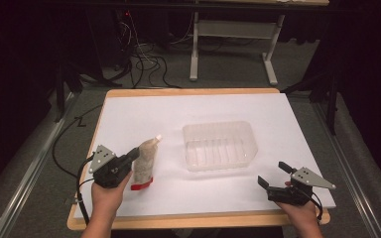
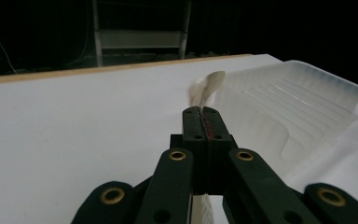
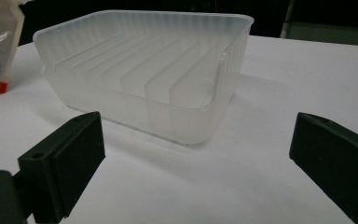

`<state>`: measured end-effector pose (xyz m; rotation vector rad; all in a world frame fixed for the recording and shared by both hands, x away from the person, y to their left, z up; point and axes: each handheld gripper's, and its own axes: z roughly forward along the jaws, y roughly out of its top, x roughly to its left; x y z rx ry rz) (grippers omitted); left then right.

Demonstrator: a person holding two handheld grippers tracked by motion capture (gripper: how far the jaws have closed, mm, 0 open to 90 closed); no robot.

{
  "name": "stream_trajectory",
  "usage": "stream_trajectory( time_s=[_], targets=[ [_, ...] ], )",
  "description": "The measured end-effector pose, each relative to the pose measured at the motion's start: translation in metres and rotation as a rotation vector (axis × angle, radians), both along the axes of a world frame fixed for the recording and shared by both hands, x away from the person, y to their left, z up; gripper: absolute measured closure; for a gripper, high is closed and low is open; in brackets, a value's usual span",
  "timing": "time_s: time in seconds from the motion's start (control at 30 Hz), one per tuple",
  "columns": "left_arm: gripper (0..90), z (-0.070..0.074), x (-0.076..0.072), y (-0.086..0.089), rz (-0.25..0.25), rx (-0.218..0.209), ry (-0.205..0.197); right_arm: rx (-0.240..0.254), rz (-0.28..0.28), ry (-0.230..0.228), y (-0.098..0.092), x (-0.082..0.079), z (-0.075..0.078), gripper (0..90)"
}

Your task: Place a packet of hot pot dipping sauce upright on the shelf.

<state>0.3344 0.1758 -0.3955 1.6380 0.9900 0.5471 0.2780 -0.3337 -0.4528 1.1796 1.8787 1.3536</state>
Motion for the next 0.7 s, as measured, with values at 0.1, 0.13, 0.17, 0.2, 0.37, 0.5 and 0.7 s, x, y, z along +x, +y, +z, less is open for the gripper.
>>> stream_trajectory(
  time_s=[0.1,0.13,0.17,0.2,0.37,0.5,0.7],
  targets=[
    [90.0,0.005,0.007,-0.008,0.018,-0.008,-0.029,-0.002,0.004,0.001,0.0,0.001,-0.001,3.8],
    [90.0,0.006,0.009,-0.01,0.028,-0.006,-0.044,-0.003,0.005,0.0,0.0,0.0,-0.001,3.8],
    [90.0,0.007,0.011,-0.013,0.043,-0.001,-0.067,-0.002,0.005,-0.001,0.0,0.0,-0.001,3.9],
    [90.0,0.006,0.012,-0.014,0.047,0.006,-0.068,0.0,0.006,-0.001,0.0,0.0,0.0,3.9],
    [90.0,-0.003,0.006,-0.011,0.035,0.037,-0.049,0.003,0.0,-0.001,-0.002,0.0,0.0,3.9],
    [90.0,-0.005,-0.01,0.001,0.046,0.06,-0.048,0.006,-0.001,-0.003,-0.003,-0.001,0.0,4.0],
    [89.8,-0.012,-0.042,0.016,0.07,0.09,-0.042,-0.002,0.007,0.001,0.001,0.0,0.0,4.0]
  ],
)
